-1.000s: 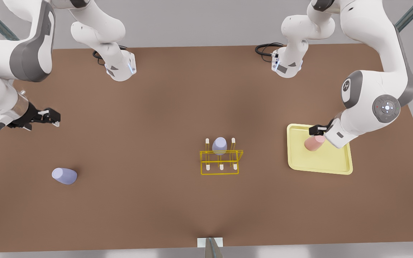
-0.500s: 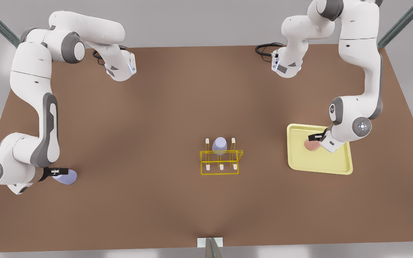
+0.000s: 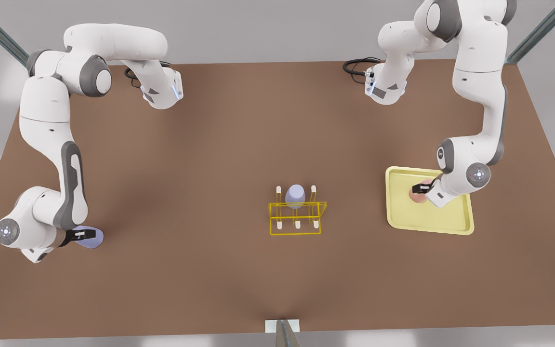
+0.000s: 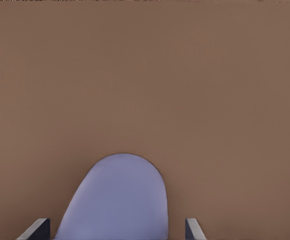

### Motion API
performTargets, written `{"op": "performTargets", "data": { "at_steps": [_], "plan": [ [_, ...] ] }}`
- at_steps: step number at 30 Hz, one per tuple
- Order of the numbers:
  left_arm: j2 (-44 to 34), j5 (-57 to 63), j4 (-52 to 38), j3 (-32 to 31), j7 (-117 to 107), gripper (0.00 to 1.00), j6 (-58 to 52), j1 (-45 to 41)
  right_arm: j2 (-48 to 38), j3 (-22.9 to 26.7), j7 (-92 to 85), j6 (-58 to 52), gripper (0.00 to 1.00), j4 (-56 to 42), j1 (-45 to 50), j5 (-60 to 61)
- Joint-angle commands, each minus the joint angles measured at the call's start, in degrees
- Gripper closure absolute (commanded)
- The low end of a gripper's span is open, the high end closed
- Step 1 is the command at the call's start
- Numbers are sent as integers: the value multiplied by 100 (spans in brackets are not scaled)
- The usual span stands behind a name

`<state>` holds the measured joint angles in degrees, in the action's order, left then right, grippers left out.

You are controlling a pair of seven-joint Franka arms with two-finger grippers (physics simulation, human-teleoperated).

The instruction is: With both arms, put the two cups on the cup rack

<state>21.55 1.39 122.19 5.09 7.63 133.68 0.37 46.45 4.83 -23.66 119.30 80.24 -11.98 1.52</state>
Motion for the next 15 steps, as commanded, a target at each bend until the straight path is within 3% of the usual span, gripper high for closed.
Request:
{"op": "performTargets", "data": {
  "at_steps": [1, 6, 11, 15],
  "plan": [
    [7, -34, 59, 0, 502, 0, 96, 41, -83, -9, -544, 375, 0, 141, 2, 15],
    [-28, -34, 288, 0, 502, 0, 378, 86, -470, -35, -544, 911, 0, 879, 20, 15],
    [-125, -25, 297, 0, 502, 0, 439, 59, -409, -35, -544, 1017, 0, 897, 11, 15],
    [-177, -25, 508, -8, 502, 0, 1107, 50, -347, -35, -544, 1069, 0, 906, 11, 59]
  ]
}}
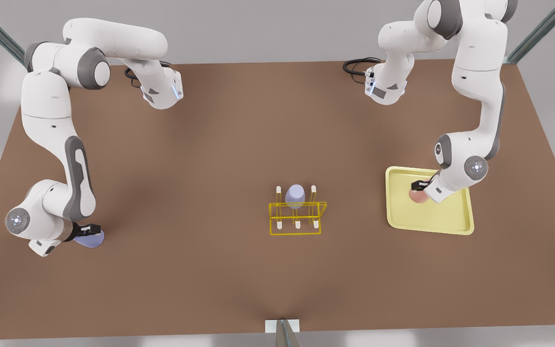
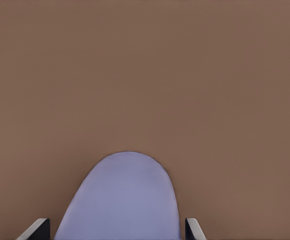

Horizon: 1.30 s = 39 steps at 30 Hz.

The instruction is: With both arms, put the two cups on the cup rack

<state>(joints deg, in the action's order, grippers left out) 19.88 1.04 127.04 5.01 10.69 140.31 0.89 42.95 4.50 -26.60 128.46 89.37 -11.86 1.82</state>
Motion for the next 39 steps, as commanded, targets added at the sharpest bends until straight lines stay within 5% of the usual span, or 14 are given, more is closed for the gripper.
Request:
{"op": "performTargets", "data": {
  "at_steps": [1, 6, 8, 9, 15, 20, 28, 39],
  "plan": [
    [-11, 10, 49, 0, 197, 0, 480, 8, 3, -1, -249, 161, 0, 19, 0, 29],
    [-2, 10, 277, 0, 197, 0, 717, 25, -5, -1, -249, 153, 1, 46, -9, 29],
    [-2, 10, 304, 0, 197, 0, 699, 25, -41, -1, -258, 144, 23, 46, -9, 29],
    [-2, 10, 304, 0, 197, 0, 691, 25, -41, -1, -258, 126, 25, 46, -9, 20],
    [-99, 10, 295, 0, 197, 8, 480, -10, -225, -230, -328, -242, 26, -16, 0, 213],
    [-90, 10, 286, 0, 197, 12, 480, -19, -699, -1074, -101, -743, 26, -16, 306, 776],
    [-90, -464, 207, 0, 30, 15, 436, -28, -893, -1065, 3749, -577, 25, -543, 2390, 1163],
    [-29, -473, 172, -9, 38, 15, 339, -98, 416, -1293, 6966, -120, 25, -2477, 3331, 1163]
  ]
}}
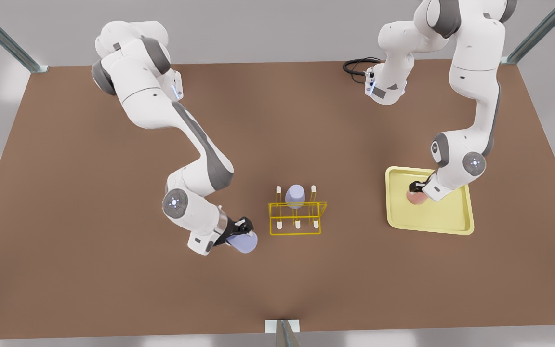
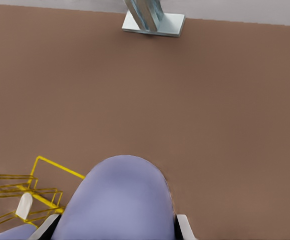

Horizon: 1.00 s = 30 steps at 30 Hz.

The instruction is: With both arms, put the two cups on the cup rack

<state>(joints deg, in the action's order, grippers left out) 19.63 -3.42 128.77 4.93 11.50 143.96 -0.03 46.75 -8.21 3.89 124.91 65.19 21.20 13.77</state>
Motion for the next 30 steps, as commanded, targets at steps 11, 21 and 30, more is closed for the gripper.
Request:
{"op": "performTargets", "data": {
  "at_steps": [11, 21, 30],
  "plan": [
    [-109, -19, -142, 0, -51, 15, -228, -15, 185, -480, 4138, 745, 25, 38, 324, 161],
    [93, -19, -2269, -1177, -2720, 16, -2750, -15, 308, -603, 4129, 728, 0, 38, 297, 153],
    [1658, 8, -5187, -2593, -5799, 16, -3304, -217, 396, -726, 4147, 675, 0, 178, 377, 161]
  ]
}}
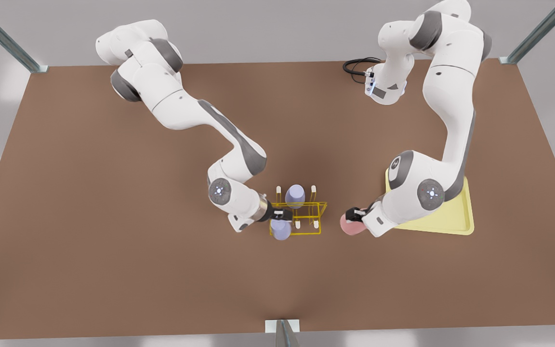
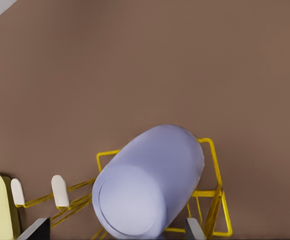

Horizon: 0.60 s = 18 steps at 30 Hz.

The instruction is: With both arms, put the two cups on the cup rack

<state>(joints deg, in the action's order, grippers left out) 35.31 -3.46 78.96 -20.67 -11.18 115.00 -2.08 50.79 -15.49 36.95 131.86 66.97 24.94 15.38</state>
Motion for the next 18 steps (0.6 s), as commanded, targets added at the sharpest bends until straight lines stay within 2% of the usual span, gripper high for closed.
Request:
{"op": "performTargets", "data": {
  "at_steps": [1, 5, 8, 11, 12, 13, 14, 15, 16, 18],
  "plan": [
    [116, -6, -267, -42, -3540, 16, -408, -46, -16, -33, 832, -29, 0, 0, -42, 9],
    [257, -6, -539, -148, -3540, 16, -373, -90, -34, -200, 797, -56, 0, -8, -270, 1],
    [538, -6, -891, -253, -3549, 16, -338, -240, -253, -340, 770, -556, 0, -44, -648, -8],
    [758, -6, -1005, -271, -3540, 16, -83, -450, -912, -244, 770, -2331, 0, -9, -1403, -192],
    [828, 3, -1067, -271, -3540, 16, -39, -503, -1088, -226, 726, -3104, 0, -61, -1746, -1150],
    [863, 3, -1067, -271, -3540, 16, 22, -547, -1334, -174, -115, -3843, 0, -70, -2133, -1571],
    [881, 12, -1067, -271, -3532, 16, 23, -591, -1422, -200, -1231, -4054, 0, -96, -2388, -2687],
    [916, 20, -1067, -271, -3532, 16, 23, -653, -1650, -157, -1769, -4212, 0, -44, -2476, -3084],
    [942, 29, -1058, -262, -3532, 0, 102, -714, -1941, 11, -2656, -4608, 0, -70, -2713, -3128],
    [951, 38, -1058, -253, -3532, 0, 110, -741, -2555, -7, -3237, -5248, 0, -96, -2767, -3120]
  ]
}}
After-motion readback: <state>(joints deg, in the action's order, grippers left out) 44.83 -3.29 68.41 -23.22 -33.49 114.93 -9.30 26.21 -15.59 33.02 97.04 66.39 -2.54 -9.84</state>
